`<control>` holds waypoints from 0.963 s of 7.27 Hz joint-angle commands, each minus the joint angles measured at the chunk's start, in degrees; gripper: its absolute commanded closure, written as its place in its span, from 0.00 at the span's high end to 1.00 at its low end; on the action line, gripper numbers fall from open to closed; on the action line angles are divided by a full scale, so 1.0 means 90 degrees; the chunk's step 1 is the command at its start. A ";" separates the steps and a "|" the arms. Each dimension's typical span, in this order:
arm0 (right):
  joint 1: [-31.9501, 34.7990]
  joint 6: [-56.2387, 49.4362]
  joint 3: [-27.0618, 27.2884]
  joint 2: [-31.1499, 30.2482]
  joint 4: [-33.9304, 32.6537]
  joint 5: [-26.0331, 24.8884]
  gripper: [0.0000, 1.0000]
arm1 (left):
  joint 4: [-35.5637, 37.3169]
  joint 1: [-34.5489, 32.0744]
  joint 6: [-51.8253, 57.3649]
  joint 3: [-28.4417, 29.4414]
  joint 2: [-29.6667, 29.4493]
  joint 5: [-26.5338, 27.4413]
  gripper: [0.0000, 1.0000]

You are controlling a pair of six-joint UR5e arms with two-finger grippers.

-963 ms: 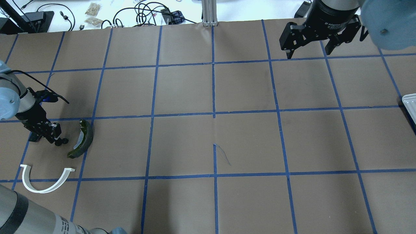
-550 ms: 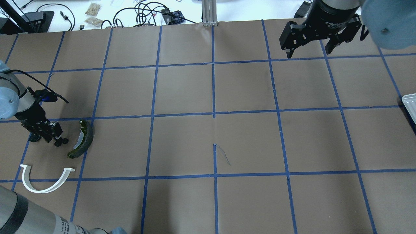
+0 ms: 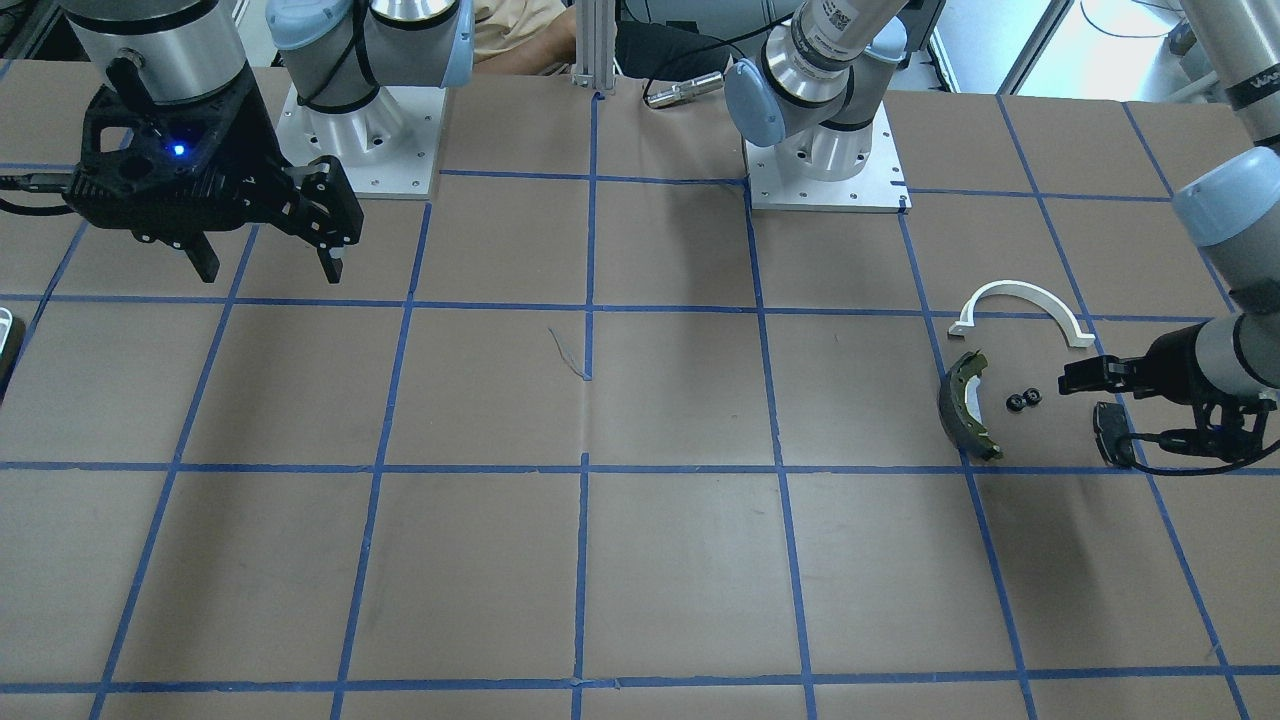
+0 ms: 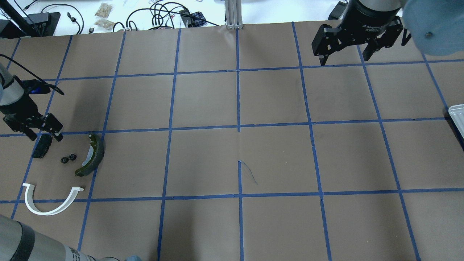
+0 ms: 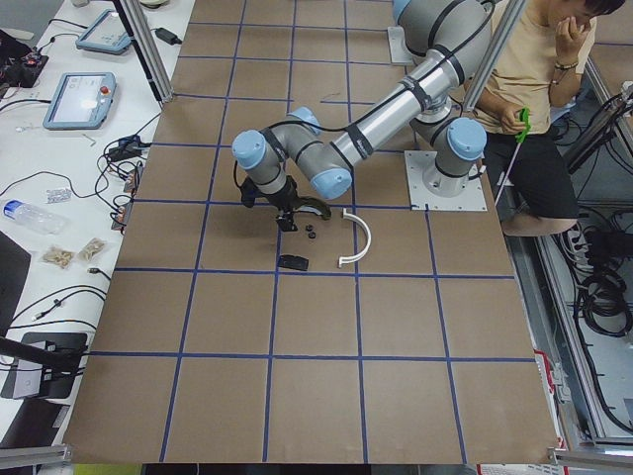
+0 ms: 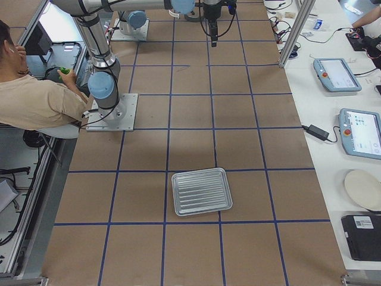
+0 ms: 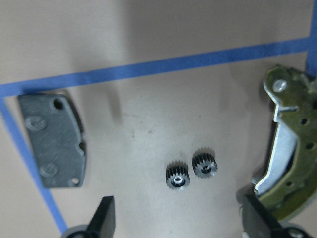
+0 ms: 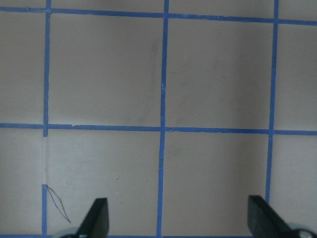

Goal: Place bearing gear from tray to pile

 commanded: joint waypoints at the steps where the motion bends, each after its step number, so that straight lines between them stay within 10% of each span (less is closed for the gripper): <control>1: -0.0009 0.0000 -0.0016 0.0001 -0.0002 -0.0005 1.00 | -0.1184 -0.1213 -0.1552 0.1172 0.0357 -0.0051 1.00; 7: -0.0058 0.0000 -0.0064 0.0001 -0.0002 0.0024 1.00 | -0.1295 -0.3162 -0.2729 0.1492 0.1051 -0.0830 1.00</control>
